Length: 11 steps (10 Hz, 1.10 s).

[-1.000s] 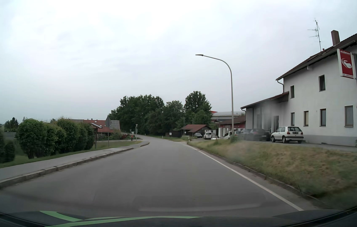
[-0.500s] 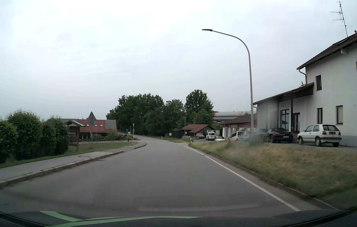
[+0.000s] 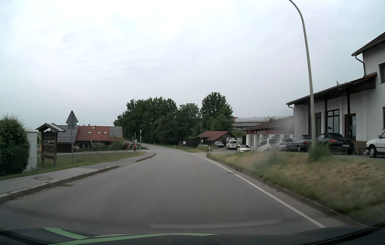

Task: Follow the waypoints while adhering to traffic rules and regulations

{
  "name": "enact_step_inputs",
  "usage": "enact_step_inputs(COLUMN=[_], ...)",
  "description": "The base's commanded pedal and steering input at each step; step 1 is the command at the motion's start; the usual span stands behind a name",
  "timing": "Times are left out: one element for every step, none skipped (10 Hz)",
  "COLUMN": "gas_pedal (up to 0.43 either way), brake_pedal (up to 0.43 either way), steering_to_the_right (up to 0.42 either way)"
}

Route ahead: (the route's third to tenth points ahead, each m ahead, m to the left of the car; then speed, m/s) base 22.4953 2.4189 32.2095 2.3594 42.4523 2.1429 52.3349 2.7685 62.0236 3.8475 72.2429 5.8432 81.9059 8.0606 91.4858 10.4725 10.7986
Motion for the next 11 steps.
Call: enact_step_inputs(gas_pedal=[0.000, 0.008, 0.008, 0.008, 0.008, 0.008, 0.008, 0.008, 0.008, 0.008, 0.008], brake_pedal=[0.000, 0.000, 0.000, 0.000, 0.000, 0.000, 0.000, 0.000, 0.000, 0.000, 0.000], steering_to_the_right=[-0.003, -0.003, -0.003, -0.003, -0.003, -0.003, -0.003, -0.003, -0.003, -0.003, -0.003])
